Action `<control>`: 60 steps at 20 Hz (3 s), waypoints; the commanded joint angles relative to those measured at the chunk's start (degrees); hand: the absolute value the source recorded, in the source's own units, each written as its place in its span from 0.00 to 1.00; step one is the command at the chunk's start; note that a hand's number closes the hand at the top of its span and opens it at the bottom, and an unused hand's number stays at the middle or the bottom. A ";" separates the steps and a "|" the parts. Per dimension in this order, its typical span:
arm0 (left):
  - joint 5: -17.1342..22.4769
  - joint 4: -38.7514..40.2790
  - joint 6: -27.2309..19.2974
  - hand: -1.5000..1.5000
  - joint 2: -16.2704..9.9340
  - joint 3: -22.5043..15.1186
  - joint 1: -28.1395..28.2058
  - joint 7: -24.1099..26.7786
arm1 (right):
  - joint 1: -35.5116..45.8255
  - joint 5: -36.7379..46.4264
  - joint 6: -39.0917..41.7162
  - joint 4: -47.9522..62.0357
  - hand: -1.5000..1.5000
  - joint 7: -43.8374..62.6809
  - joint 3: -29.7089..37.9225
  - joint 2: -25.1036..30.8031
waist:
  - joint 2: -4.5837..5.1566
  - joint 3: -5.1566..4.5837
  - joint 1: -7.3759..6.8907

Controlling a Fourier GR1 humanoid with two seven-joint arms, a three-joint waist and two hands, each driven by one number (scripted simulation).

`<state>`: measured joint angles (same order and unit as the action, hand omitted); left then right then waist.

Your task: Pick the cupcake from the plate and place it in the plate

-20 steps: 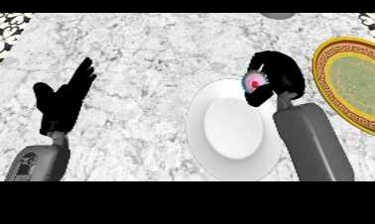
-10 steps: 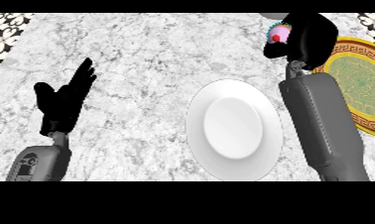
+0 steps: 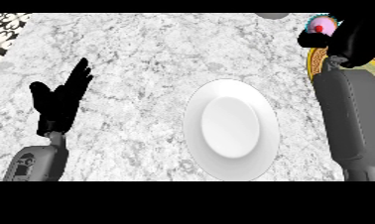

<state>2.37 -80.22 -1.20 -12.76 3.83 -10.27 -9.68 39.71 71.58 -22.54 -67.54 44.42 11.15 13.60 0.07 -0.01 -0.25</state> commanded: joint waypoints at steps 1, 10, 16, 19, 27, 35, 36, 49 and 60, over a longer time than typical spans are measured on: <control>0.40 -3.28 1.81 0.50 -1.55 0.41 2.96 -0.46 | -4.96 -3.73 -4.76 1.18 1.00 -3.93 4.41 3.77 | -0.08 0.04 -0.03; 0.33 0.21 1.27 0.50 0.20 1.15 -0.93 -1.28 | -5.60 -11.91 -0.04 11.50 1.00 -12.13 10.19 12.93 | 0.10 0.04 -0.22; 0.01 -1.73 1.80 0.50 -0.08 0.73 1.17 -0.95 | -7.03 -25.20 6.04 15.62 1.00 -17.58 16.71 12.49 | -0.02 0.09 -0.20; -0.84 1.73 0.99 0.50 0.99 1.21 -0.02 2.75 | -9.57 -27.79 7.12 21.21 0.00 -28.41 16.28 14.01 | 0.17 0.06 -0.05; -0.49 -0.05 1.23 0.50 0.41 1.57 -0.98 -1.55 | -8.91 -32.63 -2.22 15.78 0.00 -44.55 17.71 13.92 | -0.14 0.08 0.10; -0.53 -0.34 2.00 0.50 0.69 1.43 1.21 0.12 | -8.42 -47.66 3.98 1.30 0.00 -41.66 22.73 9.07 | -0.45 0.01 0.95; -2.04 0.27 -0.15 0.50 2.38 0.50 1.85 0.56 | -8.79 -49.13 4.29 -0.89 0.00 -38.42 23.04 6.63 | -0.61 -0.02 1.39; -2.33 -2.00 -0.41 0.50 2.30 1.58 -0.11 -2.68 | -23.80 -66.55 17.84 -7.47 0.00 -44.66 28.75 11.42 | -0.16 0.02 0.56; -3.86 2.38 0.28 0.50 3.19 2.25 -1.24 1.43 | -32.85 -69.68 16.06 -15.63 0.00 -43.26 27.46 10.16 | -0.13 -0.01 0.58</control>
<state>-0.02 -78.91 0.91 -10.94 6.62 -10.01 -8.27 11.46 2.27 -5.36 -76.36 -0.28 39.76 26.47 -0.03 0.00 0.20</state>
